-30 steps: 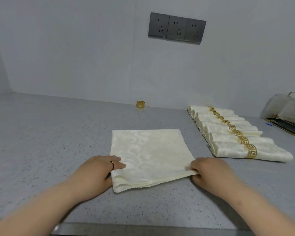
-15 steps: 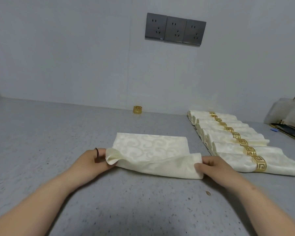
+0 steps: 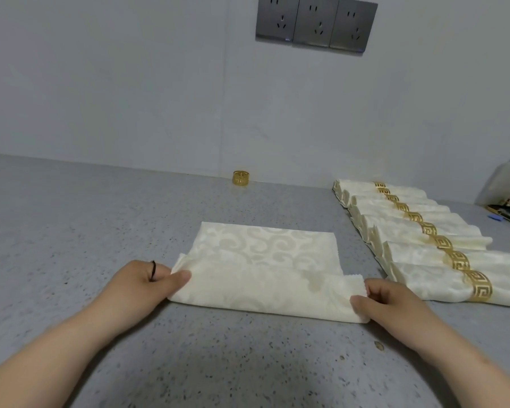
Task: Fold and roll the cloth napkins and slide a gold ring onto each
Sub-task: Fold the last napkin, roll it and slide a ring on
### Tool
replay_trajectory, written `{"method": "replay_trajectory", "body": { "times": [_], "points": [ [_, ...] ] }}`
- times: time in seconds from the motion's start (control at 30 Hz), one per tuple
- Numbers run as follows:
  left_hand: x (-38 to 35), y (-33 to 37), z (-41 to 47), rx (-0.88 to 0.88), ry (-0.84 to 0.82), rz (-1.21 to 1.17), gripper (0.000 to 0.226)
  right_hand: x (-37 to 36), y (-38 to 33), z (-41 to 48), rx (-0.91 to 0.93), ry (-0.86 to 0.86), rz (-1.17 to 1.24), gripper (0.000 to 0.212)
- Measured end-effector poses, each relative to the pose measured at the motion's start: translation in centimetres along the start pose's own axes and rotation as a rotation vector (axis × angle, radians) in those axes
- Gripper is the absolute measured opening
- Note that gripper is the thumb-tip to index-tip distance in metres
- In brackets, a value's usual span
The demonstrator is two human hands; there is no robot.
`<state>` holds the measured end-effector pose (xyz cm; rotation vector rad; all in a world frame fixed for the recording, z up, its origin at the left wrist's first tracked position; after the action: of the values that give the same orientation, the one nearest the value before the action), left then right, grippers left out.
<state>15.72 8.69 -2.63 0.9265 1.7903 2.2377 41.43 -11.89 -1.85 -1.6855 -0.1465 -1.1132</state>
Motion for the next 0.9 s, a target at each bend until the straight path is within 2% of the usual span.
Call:
{"method": "replay_trajectory", "body": {
  "times": [0.1,0.2,0.33,0.5,0.57,0.63,0.7,0.77,0.8,0.83,0.9],
  "points": [
    [0.3,0.5,-0.3,-0.055,0.103,0.212,0.047,-0.3,-0.1,0.0,-0.037,0.013,0.025,0.033],
    [0.3,0.9,-0.4,-0.086,0.162,0.414,0.039,-0.4,-0.2,0.0,-0.048,0.072,-0.025,0.041],
    [0.2,1.2,-0.4,-0.098,0.175,0.452,0.032,-0.7,-0.5,-0.1,-0.033,0.103,-0.163,0.037],
    [0.0,1.6,-0.6,-0.120,0.176,0.485,0.021,-0.8,-1.5,-0.6,-0.002,0.110,-0.446,0.028],
    [-0.1,1.9,-0.7,-0.178,0.176,0.499,0.025,-0.8,-1.9,-0.8,0.014,0.114,-0.515,0.028],
    [-0.4,2.1,-0.7,-0.276,0.181,0.514,0.026,-0.6,-2.1,-0.9,0.068,0.157,-0.548,0.022],
    [-1.0,2.4,-0.6,-0.455,0.153,0.561,0.025,-0.6,-2.6,-1.2,0.116,0.190,-0.552,0.019],
    [-1.8,2.4,-0.5,-0.640,0.072,0.638,0.023,-0.7,-2.9,-1.1,0.260,0.300,-0.644,0.038],
    [-2.0,2.2,-0.4,-0.671,0.028,0.665,0.021,-0.9,-3.1,-1.1,0.367,0.352,-0.699,0.043],
    [-2.1,1.9,-0.2,-0.672,-0.005,0.682,0.020,-1.3,-3.3,-1.2,0.476,0.372,-0.736,0.040],
    [-2.1,1.5,0.1,-0.665,-0.049,0.714,0.019,-2.0,-3.6,-1.3,0.612,0.306,-0.747,0.017]
  ]
}}
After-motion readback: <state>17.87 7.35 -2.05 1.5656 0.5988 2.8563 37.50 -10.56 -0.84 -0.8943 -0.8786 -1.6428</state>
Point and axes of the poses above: each hand's wrist, its own z-axis towards the middle knuckle, its own x-axis out of the back of the hand, y = z × x, the point moved 5 cm from there along z, towards the middle knuckle, and after that the axes turned 7 degrees about -z, right-handed, at the moved point
